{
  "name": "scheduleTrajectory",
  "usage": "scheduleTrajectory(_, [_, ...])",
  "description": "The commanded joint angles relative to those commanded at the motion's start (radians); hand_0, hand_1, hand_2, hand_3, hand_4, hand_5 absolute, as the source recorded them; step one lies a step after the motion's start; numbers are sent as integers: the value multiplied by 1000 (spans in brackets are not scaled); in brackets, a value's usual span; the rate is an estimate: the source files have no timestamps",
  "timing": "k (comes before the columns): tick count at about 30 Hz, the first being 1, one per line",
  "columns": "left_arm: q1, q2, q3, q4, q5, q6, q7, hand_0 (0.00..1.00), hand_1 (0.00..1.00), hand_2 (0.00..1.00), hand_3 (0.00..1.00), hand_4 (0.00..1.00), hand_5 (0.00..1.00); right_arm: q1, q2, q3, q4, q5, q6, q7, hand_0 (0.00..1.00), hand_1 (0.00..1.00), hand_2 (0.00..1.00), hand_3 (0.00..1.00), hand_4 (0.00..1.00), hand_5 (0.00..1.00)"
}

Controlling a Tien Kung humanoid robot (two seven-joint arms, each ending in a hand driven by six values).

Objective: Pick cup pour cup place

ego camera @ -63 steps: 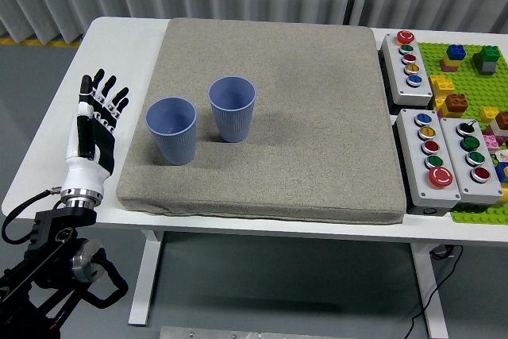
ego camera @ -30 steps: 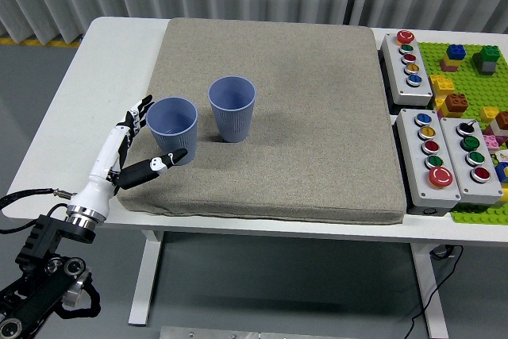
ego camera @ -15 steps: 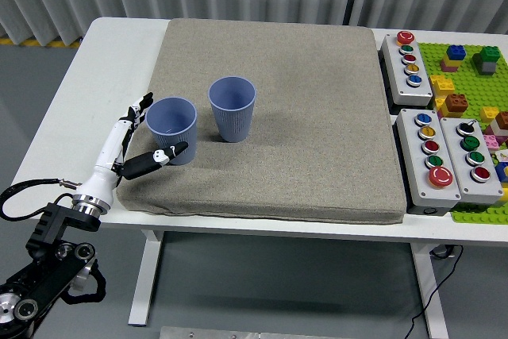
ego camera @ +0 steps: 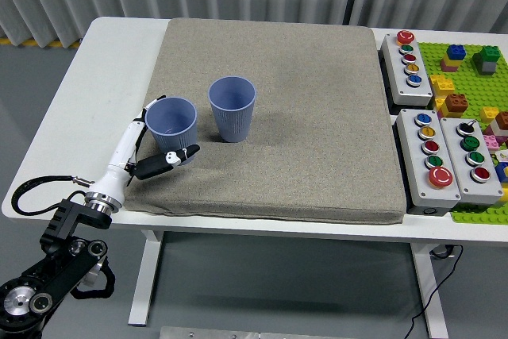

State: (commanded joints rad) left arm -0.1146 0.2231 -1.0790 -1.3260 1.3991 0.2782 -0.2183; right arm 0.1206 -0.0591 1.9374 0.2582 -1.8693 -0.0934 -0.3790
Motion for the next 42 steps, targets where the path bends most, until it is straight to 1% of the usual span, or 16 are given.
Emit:
scheduleTrajectory(1, [-1,0,1,0,0,0,0,892,841,989,998,998,377,0,0,0,0,0,0,0,646,633,537,542,2,22])
scheduleTrajectory(5, [-2,1,8,3,-4,20,0,892,841,989,998,998,377,-1,0,1,0,-5,2,0,646,633,537,542,2,22])
scheduleTrajectory(6, [-2,1,12,4,-8,35,-5,892,841,989,998,998,377,-1,0,1,0,-6,2,-1,646,633,537,542,2,22])
scheduleTrajectory(7, [-2,1,14,4,-11,43,-9,839,771,895,993,998,354,-1,0,2,0,-7,2,-1,646,633,537,542,2,21])
scheduleTrajectory(12, [-5,-1,23,6,-13,53,-13,839,771,895,993,998,354,-1,0,2,1,-10,3,-1,646,633,537,542,2,21])
scheduleTrajectory(13, [-6,-2,24,6,-14,55,-14,795,730,831,892,983,334,-1,1,2,1,-10,3,-1,646,633,537,542,2,20])
scheduleTrajectory(18, [-9,-3,36,11,-30,72,-24,795,730,831,892,983,334,-2,0,4,0,-15,5,-1,646,633,537,542,2,20])
scheduleTrajectory(19, [-10,-3,37,11,-31,73,-26,692,627,725,726,961,302,-2,0,4,0,-15,5,-1,646,633,537,542,2,19])
scheduleTrajectory(24, [-19,-9,51,16,-41,99,-40,692,627,725,726,961,302,-1,-1,5,0,-15,5,0,646,633,537,542,2,19])
scheduleTrajectory(25, [-21,-10,54,17,-44,105,-43,612,573,651,625,924,250,-1,-1,5,0,-15,5,0,646,633,537,542,2,19])
scheduleTrajectory(30, [-28,-14,62,22,-60,129,-50,612,573,651,625,924,250,2,-1,4,0,-13,5,0,646,633,537,542,2,19])
scheduleTrajectory(31, [-29,-14,63,23,-63,133,-53,577,538,592,581,905,233,3,-1,4,0,-12,4,0,646,633,537,542,2,19])
scheduleTrajectory(33, [-30,-14,64,22,-66,137,-55,577,538,592,581,905,233,4,-2,3,0,-11,4,0,646,633,537,542,2,19])
scheduleTrajectory(40, [-31,-15,64,17,-66,140,-57,571,529,580,575,918,248,6,-2,2,0,-8,4,0,646,633,538,542,2,18])
scheduleTrajectory(42, [-28,-13,55,9,-57,139,-55,571,529,580,575,918,248,5,-1,2,0,-8,4,0,646,633,538,542,2,18])
